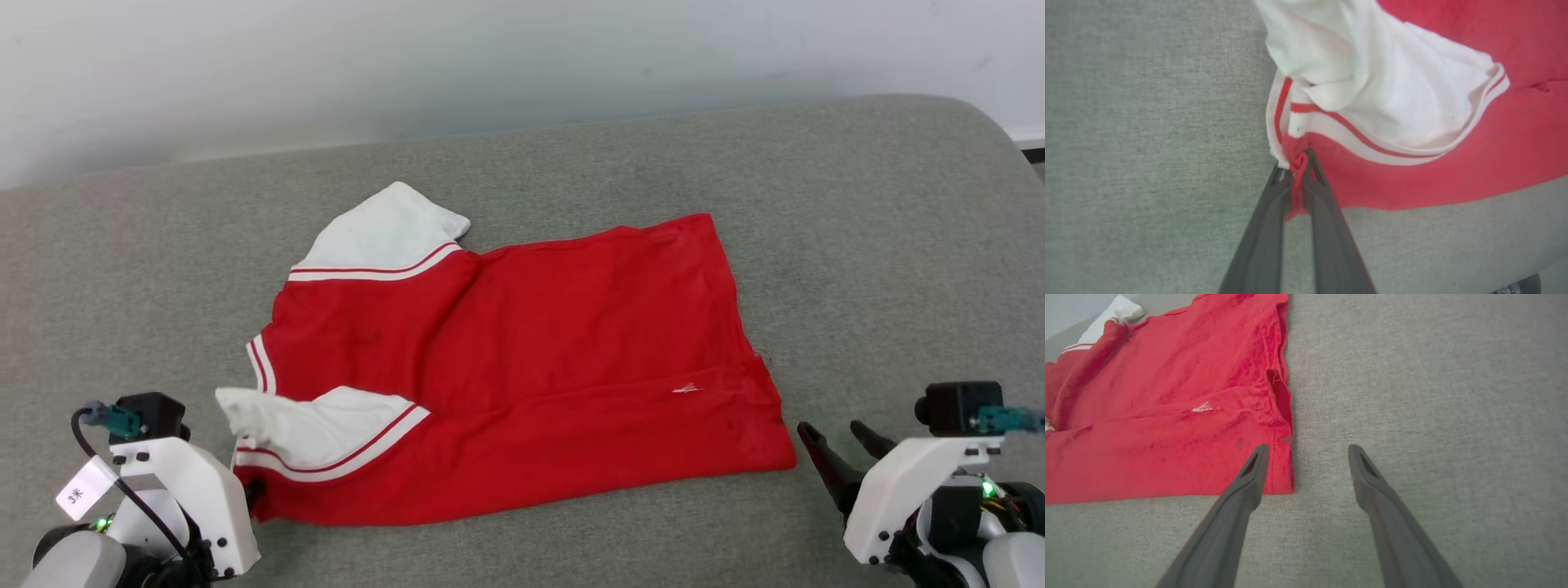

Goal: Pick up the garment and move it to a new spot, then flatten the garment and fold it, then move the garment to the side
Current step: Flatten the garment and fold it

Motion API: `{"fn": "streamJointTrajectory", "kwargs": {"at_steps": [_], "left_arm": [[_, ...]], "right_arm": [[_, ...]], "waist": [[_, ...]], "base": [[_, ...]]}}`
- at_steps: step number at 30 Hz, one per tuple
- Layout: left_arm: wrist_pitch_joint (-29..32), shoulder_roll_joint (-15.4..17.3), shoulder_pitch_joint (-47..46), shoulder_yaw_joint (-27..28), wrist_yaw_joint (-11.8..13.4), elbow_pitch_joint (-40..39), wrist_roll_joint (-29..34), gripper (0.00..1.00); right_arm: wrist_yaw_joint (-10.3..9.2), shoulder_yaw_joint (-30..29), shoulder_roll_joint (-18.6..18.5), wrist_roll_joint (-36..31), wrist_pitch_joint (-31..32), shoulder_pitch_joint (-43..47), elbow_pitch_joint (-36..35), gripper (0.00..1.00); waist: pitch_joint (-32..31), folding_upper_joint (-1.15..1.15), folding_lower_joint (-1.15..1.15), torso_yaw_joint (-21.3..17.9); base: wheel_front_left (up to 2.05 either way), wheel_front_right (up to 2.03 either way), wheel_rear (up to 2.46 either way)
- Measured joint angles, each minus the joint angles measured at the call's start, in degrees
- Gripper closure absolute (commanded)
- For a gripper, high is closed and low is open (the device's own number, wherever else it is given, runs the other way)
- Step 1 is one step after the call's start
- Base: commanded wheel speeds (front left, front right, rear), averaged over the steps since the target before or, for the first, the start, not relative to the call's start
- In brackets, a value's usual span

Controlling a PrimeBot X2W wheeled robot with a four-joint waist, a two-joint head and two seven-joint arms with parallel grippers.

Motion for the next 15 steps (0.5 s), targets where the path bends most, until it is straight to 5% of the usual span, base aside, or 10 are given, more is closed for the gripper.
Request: {"fn": "streamJointTrajectory", "kwargs": {"at_steps": [5, 15], "left_arm": [[-0.9, 0.5, 0.2, -0.4, 1.1, -4.8, 1.7, 1.0], [-1.4, 0.1, 0.1, -1.2, 2.1, -8.5, 2.9, 1.0]], "right_arm": [[0.0, 2.0, -1.8, 1.7, 10.3, -2.2, 0.5, 0.0], [0.0, 5.8, -1.6, 2.8, 17.8, -8.5, 7.6, 0.0]], "waist": [[0.3, 0.0, 0.0, 1.6], [2.7, 0.0, 0.0, 3.8]], "base": [[0.0, 0.0, 0.0], [0.0, 0.0, 0.0]]}}
